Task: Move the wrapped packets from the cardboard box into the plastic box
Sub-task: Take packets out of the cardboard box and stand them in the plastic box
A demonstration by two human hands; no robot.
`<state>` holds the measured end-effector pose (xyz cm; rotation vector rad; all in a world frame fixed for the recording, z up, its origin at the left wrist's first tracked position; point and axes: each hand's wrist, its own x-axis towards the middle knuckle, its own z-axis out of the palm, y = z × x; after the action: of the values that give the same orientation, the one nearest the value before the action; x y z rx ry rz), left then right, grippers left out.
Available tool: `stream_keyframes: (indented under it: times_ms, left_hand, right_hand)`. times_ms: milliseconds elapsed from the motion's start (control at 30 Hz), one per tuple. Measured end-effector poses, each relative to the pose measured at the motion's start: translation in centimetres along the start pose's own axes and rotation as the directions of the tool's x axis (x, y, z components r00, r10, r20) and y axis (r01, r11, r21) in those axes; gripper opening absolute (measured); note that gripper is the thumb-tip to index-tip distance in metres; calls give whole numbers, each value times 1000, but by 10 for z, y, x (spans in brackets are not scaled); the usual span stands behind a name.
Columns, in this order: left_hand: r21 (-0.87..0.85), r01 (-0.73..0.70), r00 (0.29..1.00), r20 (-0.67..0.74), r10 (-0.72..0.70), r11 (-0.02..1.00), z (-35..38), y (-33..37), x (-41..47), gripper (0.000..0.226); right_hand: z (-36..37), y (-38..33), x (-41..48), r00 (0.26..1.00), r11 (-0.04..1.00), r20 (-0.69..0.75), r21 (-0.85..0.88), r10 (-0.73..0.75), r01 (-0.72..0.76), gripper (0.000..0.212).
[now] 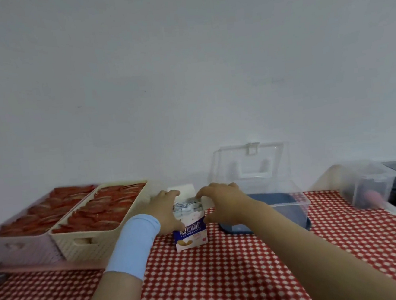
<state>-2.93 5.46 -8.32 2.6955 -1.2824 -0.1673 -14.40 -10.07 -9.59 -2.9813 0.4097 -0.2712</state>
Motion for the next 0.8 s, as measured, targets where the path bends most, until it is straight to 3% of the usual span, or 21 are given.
stream_keyframes:
  times_ms: [133,333,433,533,633,800]
  left_hand:
    - [-185,-30,997,-78,15,982,10,1,10,87]
    - [-173,-20,999,-38,14,985,5,5,27,82]
    - [-180,-56,984,-177,23,982,-7,6,30,53]
    - [-321,-128,959,-281,34,938,-5,8,34,24]
    - [-404,-157,959,-280,41,901,9,7,40,18]
    - [-414,-155,973,-221,66,897,16,1,48,19]
  right_hand:
    - [-3,9,1,999,998,-39,-61,31,-33,57]
    - [-13,19,4,999,999,-2,-7,38,-38,45]
    - [-16,17,14,992,1000,-125,20,20,-17,34]
    - [-16,12,23,988,993,-148,-114,-55,38,24]
    - [-14,9,31,994,984,-94,-172,-60,43,18]
    - [-12,10,37,987,991,-153,-131,-48,28,11]
